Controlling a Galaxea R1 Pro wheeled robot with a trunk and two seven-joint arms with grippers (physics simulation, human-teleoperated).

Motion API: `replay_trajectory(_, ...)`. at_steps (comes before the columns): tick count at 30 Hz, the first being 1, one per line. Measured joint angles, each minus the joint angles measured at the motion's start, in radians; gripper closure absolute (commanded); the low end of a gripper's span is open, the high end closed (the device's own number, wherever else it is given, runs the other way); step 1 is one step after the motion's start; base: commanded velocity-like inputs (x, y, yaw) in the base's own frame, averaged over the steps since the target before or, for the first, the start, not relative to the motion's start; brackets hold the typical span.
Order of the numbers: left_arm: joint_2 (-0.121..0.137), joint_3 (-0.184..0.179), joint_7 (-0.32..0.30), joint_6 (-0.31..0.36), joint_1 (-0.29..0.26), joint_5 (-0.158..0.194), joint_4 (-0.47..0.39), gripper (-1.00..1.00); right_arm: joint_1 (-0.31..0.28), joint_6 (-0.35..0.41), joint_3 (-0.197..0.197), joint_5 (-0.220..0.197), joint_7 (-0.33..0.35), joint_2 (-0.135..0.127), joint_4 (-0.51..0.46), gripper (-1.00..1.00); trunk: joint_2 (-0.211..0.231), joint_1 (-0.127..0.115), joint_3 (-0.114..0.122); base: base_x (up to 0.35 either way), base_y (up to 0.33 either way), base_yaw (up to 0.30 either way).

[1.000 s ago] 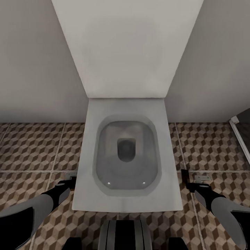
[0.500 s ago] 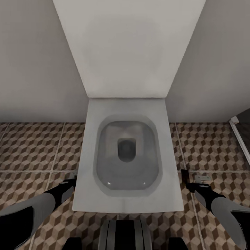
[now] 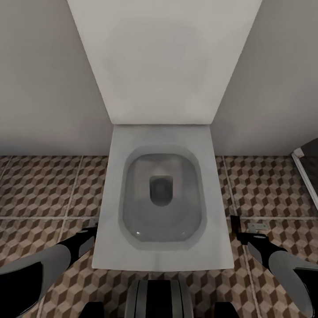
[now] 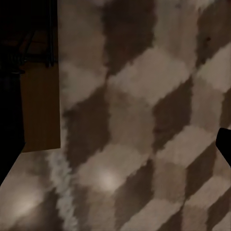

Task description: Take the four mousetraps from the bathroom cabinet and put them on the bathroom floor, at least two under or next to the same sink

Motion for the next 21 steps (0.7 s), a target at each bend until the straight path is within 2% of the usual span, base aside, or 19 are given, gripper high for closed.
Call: replay_trajectory(21,0.0,0.0,0.0,0.0,0.0,0.0,0.0,-1.0,0.0,0.0,0.0,0.0,0.0,0.0,0.0,-1.0,0.0,0.0,0.0,0.0,0.0,0.0)
